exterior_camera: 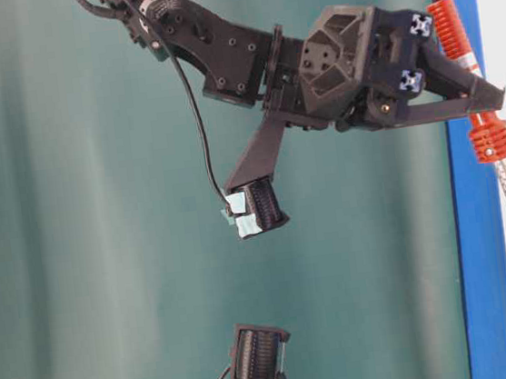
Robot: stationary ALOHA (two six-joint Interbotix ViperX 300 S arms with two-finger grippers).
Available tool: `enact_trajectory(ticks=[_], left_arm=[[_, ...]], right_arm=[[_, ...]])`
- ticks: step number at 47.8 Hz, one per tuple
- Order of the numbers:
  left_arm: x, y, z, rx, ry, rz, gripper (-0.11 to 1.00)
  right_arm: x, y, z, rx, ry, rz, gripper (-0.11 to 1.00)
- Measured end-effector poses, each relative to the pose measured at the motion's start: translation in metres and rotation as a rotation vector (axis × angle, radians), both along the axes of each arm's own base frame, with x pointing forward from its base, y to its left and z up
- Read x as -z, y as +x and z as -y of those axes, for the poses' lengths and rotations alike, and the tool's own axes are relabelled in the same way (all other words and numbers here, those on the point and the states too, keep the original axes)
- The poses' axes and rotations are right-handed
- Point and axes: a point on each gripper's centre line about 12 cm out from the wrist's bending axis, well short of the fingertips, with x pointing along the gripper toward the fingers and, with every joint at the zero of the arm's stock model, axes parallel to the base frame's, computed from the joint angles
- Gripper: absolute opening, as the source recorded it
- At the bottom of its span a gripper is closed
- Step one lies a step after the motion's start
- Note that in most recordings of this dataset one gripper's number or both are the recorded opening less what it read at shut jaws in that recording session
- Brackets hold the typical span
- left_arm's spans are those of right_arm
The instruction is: Touch the tip of the soldering iron to the tip of the solder at the mark.
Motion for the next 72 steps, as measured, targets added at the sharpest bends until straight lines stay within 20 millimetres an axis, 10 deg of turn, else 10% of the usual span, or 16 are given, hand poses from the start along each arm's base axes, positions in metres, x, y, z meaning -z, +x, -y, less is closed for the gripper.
enact_trajectory(ticks=[47,72], left_arm=[[-0.001,-0.001,0.0,0.004,0.002,0.001,0.03],[-0.034,-0.026,0.003,-0.008,0.002,0.066,0.03]], right_arm=[[0.0,0.0,0.0,-0.001,-0.001,0.0,0.06],[0.0,0.0,0.001,-0.001,-0.002,0.0,0.06]])
